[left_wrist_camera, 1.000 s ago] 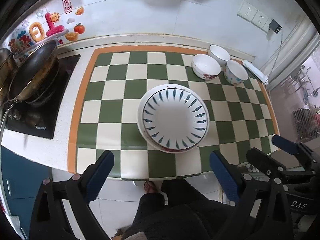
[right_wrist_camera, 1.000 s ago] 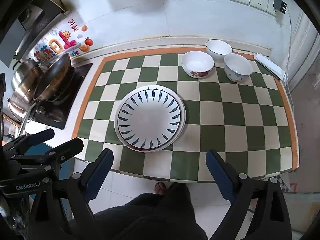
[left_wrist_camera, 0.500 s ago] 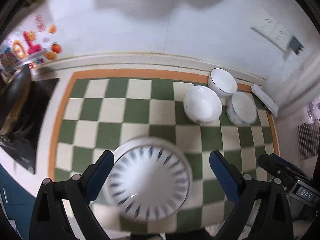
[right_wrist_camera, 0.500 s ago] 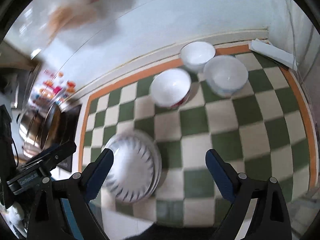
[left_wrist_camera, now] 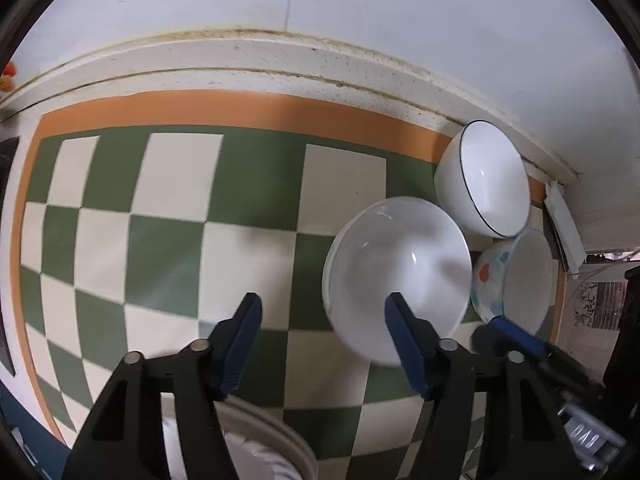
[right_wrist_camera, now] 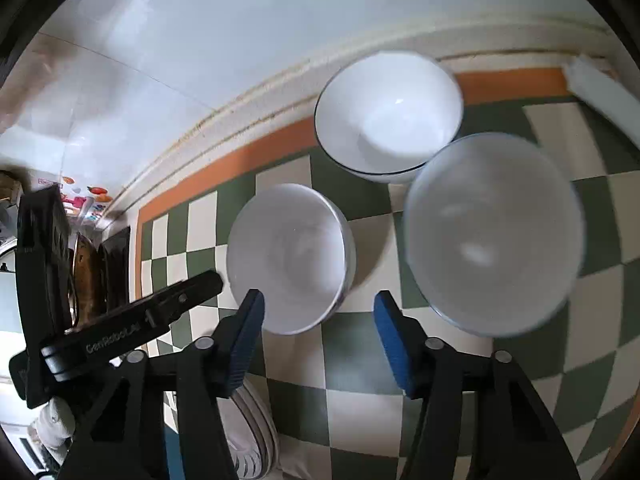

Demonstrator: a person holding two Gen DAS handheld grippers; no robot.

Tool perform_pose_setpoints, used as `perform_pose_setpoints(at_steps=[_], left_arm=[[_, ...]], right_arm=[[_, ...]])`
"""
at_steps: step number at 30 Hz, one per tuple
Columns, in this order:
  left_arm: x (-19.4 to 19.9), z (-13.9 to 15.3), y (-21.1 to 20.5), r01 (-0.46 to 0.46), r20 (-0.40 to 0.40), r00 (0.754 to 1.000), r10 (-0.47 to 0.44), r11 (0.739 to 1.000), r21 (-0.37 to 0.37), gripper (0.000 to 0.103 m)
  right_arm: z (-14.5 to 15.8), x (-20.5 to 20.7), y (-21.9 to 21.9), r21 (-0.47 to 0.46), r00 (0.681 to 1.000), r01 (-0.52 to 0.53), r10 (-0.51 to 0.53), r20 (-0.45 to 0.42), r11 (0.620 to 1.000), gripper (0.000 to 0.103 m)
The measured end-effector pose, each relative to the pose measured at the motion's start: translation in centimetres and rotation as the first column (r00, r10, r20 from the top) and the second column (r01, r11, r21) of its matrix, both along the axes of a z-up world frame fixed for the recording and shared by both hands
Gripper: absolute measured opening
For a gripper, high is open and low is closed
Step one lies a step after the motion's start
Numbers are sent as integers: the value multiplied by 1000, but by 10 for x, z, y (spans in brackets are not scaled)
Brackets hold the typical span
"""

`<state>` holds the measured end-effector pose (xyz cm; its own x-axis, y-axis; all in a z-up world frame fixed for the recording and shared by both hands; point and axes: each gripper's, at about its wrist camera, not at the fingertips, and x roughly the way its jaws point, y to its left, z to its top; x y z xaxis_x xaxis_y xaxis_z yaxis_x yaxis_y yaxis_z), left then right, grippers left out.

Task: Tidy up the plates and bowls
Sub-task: 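Move both grippers to the plain white bowl and grip its rim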

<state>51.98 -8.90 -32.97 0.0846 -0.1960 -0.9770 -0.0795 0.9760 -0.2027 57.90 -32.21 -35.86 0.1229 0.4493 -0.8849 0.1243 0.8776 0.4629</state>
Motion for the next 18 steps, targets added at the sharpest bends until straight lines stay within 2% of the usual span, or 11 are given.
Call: perform_pose_setpoints(at_steps=[1,3,6,9,10,18], left_arm=[[4,-5,-2,5,-12,1000,-5,1000,-2,55],[9,-12,-3,9,-34,999,-9,1000,-12,41],[15,-21,-7,20,-52,998,-21,1000,-18,26],[16,-27,-10,29,-58,998,-31,999,-32,19],[16,-28,-11,30,-57,998,-31,999,-29,18],[3,-21,-16,40,-35,999,-40,999,-28,17]], right_arm=[[-5,3,2,2,1000,-5,5,-13,1000,52],[-15,8,7,-13,999,-18,17,-37,1000,49],[-27,12,12,-39,997,-23,20,-70,999,42],[-38,15,17,-64,995,-30,24,-99,998,24],[-41,15,18,-68,994,-30,22,-104,997,16],[-36,10,21,-102,997,-27,20,-72,994,15]])
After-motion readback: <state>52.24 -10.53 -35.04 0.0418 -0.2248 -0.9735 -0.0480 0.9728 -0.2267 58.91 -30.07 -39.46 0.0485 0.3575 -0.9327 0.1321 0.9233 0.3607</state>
